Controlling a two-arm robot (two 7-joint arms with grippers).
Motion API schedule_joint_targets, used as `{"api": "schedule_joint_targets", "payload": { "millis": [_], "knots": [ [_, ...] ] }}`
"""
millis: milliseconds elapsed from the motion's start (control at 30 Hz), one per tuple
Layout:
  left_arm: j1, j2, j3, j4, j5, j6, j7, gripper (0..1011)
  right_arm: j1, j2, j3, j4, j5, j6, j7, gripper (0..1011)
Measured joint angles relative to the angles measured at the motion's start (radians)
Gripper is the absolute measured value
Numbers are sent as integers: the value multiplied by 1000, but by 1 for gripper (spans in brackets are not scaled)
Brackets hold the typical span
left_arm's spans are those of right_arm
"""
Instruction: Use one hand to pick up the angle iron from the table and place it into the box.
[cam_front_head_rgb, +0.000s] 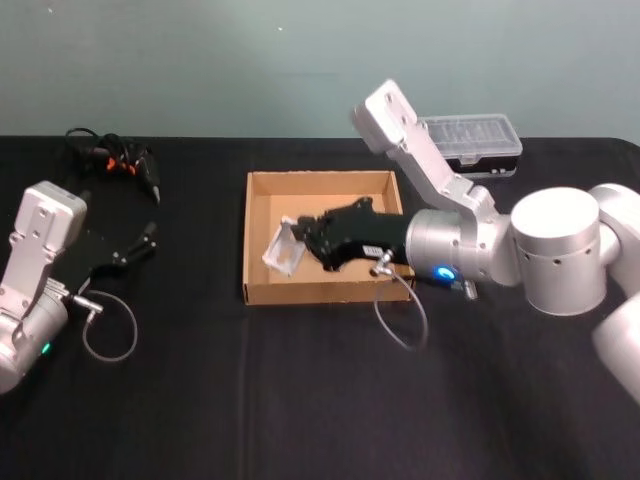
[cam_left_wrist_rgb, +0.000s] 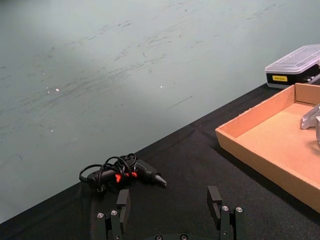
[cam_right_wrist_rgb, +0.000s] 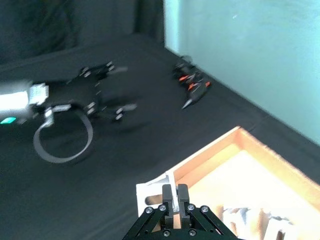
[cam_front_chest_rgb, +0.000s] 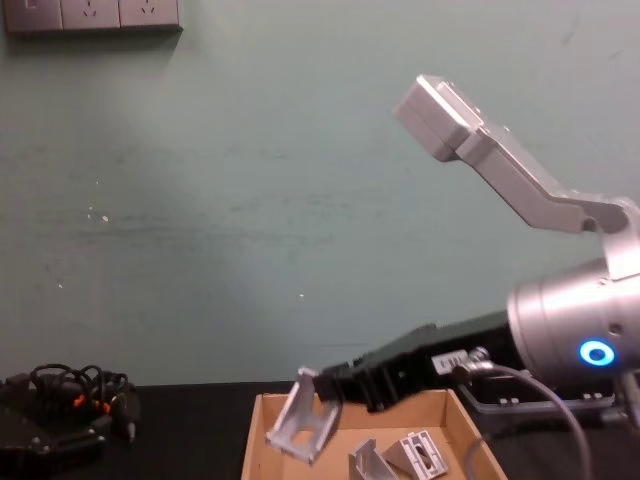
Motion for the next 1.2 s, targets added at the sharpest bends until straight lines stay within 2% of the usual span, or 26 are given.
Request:
{"api": "schedule_joint_targets", "payload": {
  "millis": [100,367,767,867,1200],
  "knots": [
    [0,0,0,0,0,0,0,1011,17,-25,5,36,-7,-14,-17,71],
    [0,0,0,0,0,0,0,1011,91,-112,5,205,-55,-41,-56,71],
    [0,0,0,0,0,0,0,1011,202,-217,-28,463,-140,-78,-65,71],
    [0,0,0,0,0,0,0,1011,222,-239,-34,514,-157,-87,-65,72],
    [0,0,0,0,0,0,0,1011,260,-287,-37,614,-195,-91,-60,71]
  ]
}}
